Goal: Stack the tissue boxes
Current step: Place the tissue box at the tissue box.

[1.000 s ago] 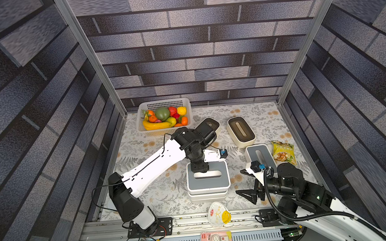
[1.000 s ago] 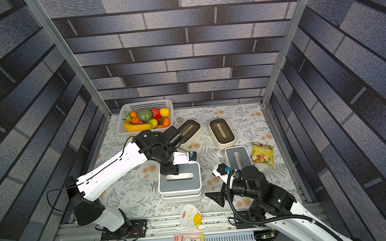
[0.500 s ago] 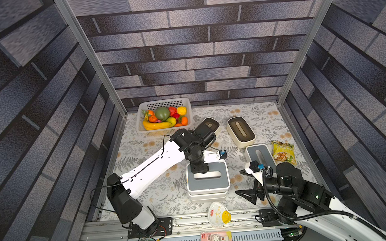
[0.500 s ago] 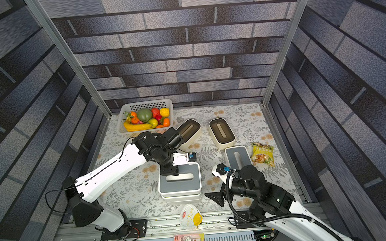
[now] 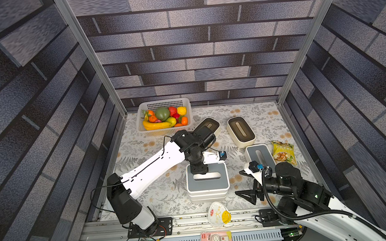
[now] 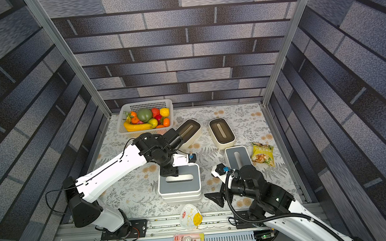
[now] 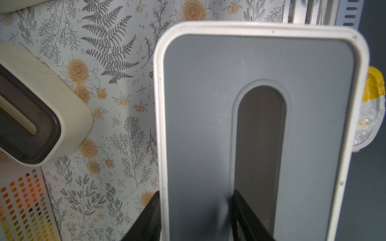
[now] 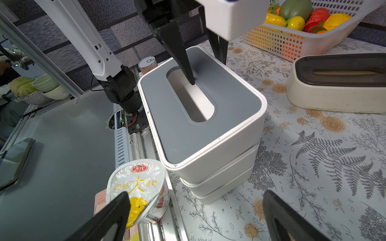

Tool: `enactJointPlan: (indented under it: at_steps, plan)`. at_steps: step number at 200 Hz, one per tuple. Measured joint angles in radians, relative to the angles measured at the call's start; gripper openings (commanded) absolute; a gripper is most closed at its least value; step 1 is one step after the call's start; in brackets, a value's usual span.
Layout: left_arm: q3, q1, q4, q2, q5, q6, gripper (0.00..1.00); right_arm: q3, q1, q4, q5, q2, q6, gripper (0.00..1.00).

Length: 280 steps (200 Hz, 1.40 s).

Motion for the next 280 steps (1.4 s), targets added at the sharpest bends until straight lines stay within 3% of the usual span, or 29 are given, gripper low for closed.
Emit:
enactJointPlan:
  at_steps: [280]
  plan:
    - [-0.026, 0.001, 0.024, -0.006, 0.011, 0.0, 0.44, 0.0, 0.013, 0.001, -0.01, 0.025, 0.0, 1.0]
